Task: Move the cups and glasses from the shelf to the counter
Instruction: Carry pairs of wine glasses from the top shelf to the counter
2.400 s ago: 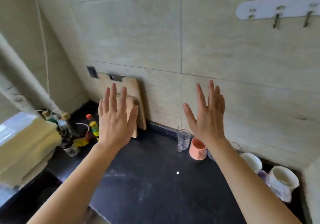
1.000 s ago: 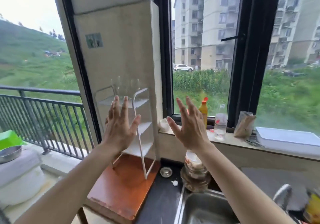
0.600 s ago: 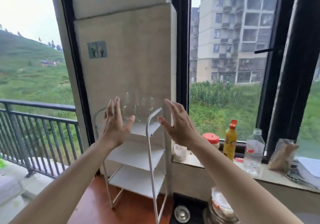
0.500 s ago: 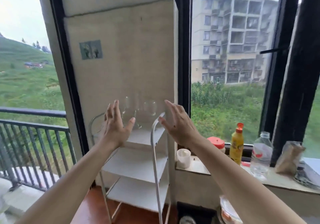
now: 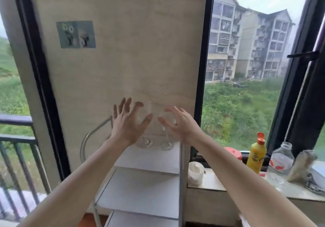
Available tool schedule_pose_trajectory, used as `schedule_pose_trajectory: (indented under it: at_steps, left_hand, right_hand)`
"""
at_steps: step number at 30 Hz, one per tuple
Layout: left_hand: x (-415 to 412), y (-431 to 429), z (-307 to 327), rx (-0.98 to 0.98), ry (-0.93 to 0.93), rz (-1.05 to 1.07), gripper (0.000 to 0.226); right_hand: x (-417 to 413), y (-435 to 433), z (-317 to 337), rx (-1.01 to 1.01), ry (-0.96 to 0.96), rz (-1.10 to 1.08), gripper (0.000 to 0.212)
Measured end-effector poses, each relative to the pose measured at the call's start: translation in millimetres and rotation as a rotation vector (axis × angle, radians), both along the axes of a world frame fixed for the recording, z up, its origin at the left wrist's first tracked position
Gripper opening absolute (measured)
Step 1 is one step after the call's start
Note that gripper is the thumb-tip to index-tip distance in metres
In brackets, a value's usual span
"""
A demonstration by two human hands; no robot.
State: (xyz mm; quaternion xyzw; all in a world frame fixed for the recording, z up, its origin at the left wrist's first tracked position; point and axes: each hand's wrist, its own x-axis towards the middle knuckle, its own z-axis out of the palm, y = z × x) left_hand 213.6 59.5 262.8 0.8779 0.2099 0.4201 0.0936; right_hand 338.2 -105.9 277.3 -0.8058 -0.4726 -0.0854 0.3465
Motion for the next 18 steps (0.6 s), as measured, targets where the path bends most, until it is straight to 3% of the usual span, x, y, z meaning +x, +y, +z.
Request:
schedule_pose_trajectory:
  at_steps: [5, 18]
  left_hand:
    - [4, -4, 1, 0.062, -0.128, -0.029, 0.035]
    - [-38, -34, 20, -0.045, -0.411, -0.147, 0.035]
  right_hand:
    - [0, 5, -6, 0.032, -0.005, -0.021, 0.033]
    - [-27, -13, 10, 0.288, 0.067, 0.047, 0.028]
